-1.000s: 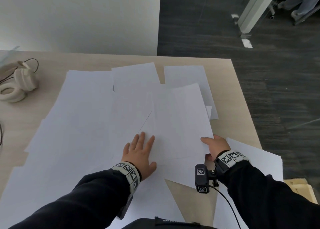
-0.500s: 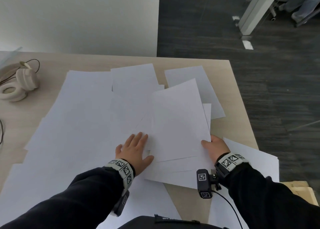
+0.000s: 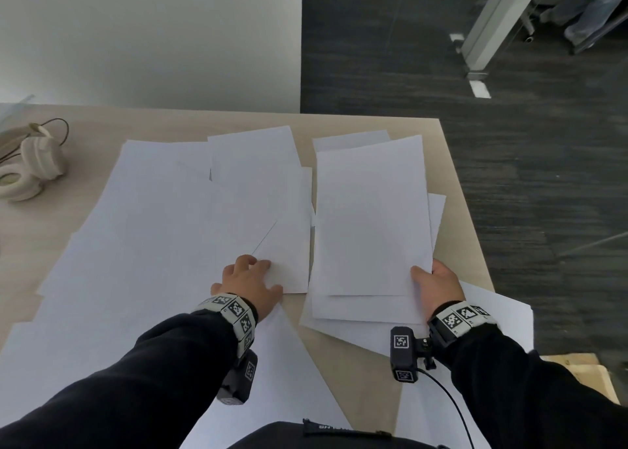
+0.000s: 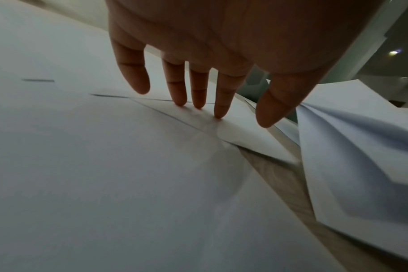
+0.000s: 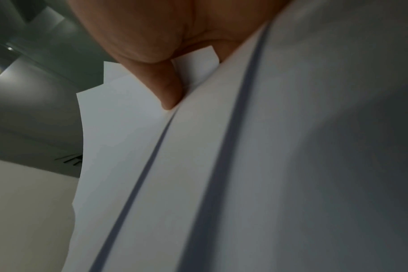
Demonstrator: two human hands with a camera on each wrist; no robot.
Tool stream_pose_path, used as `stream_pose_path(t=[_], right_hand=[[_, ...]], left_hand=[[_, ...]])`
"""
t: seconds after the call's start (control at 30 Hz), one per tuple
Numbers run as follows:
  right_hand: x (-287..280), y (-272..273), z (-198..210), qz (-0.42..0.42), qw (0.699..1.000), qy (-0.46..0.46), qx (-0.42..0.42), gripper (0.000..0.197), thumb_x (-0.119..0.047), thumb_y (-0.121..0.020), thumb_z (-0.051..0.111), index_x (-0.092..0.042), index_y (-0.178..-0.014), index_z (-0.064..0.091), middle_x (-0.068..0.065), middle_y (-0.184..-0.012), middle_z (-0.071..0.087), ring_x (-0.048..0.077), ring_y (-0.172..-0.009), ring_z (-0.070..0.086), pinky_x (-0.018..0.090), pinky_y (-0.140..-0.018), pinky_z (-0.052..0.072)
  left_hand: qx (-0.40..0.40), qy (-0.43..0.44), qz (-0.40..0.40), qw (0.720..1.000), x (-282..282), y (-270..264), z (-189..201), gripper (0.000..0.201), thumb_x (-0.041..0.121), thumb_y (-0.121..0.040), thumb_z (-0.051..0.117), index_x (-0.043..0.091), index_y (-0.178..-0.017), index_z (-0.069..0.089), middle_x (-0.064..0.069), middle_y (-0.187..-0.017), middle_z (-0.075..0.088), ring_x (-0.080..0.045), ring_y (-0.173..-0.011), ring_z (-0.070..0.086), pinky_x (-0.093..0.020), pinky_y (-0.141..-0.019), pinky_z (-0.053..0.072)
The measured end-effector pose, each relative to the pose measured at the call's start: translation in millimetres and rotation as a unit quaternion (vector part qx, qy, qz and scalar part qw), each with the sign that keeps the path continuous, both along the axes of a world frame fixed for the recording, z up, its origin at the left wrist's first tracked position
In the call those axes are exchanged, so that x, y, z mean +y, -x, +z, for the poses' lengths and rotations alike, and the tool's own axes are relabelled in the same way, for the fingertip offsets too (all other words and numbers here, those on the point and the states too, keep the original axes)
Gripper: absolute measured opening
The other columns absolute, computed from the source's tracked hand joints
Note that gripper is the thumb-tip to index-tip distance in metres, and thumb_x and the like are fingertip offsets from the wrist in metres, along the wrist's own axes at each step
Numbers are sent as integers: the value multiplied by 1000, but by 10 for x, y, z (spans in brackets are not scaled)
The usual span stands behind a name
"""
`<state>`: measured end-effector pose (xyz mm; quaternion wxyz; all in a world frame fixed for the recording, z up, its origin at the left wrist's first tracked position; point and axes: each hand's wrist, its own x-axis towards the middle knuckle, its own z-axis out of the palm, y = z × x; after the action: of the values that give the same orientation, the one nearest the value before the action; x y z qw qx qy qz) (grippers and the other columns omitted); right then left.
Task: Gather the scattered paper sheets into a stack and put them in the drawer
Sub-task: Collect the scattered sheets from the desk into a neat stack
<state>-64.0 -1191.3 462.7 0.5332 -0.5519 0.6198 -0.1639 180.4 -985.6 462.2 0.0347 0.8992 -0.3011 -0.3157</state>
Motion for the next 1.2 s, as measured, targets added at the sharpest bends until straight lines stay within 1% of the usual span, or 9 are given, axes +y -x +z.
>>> stream_pose_path(t=[0.1, 0.2, 0.37, 0.47, 0.63, 0.8, 0.93, 1.03, 1.2], right_hand=[[-39, 21, -21, -34, 999, -2, -25, 15, -10, -92, 56, -19, -93, 68, -4, -91, 69, 16, -82, 62, 28, -80, 50], [-38, -21, -70, -20, 996, -58, -65, 21, -6, -92, 57, -23, -91, 68, 1, -98, 71, 25, -94, 65, 38, -93, 50], [57, -222, -66, 71, 989, -99, -85, 22, -1, -92, 56, -18, -96, 70, 7, -100, 73, 29, -95, 67, 43, -92, 52], [64, -363, -66, 117, 987, -87, -65, 19, -3, -91, 59, -17, -96, 71, 3, -93, 74, 26, -91, 67, 39, -88, 53], [-25, -635, -49, 183, 983, -1, 31, 22, -36, -91, 59, -18, -93, 71, 8, -88, 73, 21, -84, 67, 31, -79, 51], [-349, -826, -132, 225, 940, 149, 206, 38, -41, -91, 52, -28, -126, 58, -4, -141, 47, 20, -127, 46, 37, -106, 39], [-440, -921, -217, 296, 883, 134, 339, 76, -66, -83, 47, -38, -149, 23, -10, -162, 4, 20, -148, 11, 47, -115, 25], [-429, -1035, -257, 333, 858, 133, 368, 91, -77, -76, 46, -42, -151, 7, -9, -162, -11, 19, -150, -2, 50, -117, 19], [-359, -1054, -257, 314, 855, 148, 385, 78, -75, -70, 51, -49, -141, 29, -8, -157, 14, 22, -143, 15, 51, -107, 23]], left_hand=[[1, 8, 38, 999, -26, -8, 17, 52, 58, -87, 44, 38, -135, 46, 8, -143, 34, -21, -131, 34, -45, -105, 32], [94, 123, 103, 983, -123, -16, 48, 49, 62, -93, 41, 31, -127, 60, 3, -134, 51, -21, -126, 46, -41, -104, 37], [328, 219, 232, 889, -275, 28, 100, 56, 70, -79, 55, 23, -108, 69, 0, -97, 75, -19, -89, 71, -38, -82, 56], [380, 214, 293, 851, -263, 2, 33, 35, 37, -85, 71, 11, -109, 68, -7, -94, 76, -29, -89, 73, -47, -87, 57], [336, 210, 380, 836, -58, -195, -165, 15, 17, -85, 68, 12, -100, 68, -14, -91, 75, -38, -86, 71, -53, -84, 57], [278, 211, 418, 839, 116, -352, -233, 8, 14, -87, 63, 13, -94, 67, -8, -76, 70, -28, -64, 65, -30, -56, 49], [263, 218, 460, 820, 182, -432, -228, 7, 15, -85, 64, 14, -92, 66, -11, -83, 72, -34, -78, 69, -39, -69, 54], [247, 222, 474, 816, 231, -478, -227, 15, 23, -74, 67, 16, -88, 66, -12, -86, 73, -38, -83, 70, -52, -80, 57], [260, 228, 472, 811, 217, -430, -182, 23, 28, -65, 66, 18, -87, 68, -15, -85, 74, -42, -83, 71, -63, -80, 55]])
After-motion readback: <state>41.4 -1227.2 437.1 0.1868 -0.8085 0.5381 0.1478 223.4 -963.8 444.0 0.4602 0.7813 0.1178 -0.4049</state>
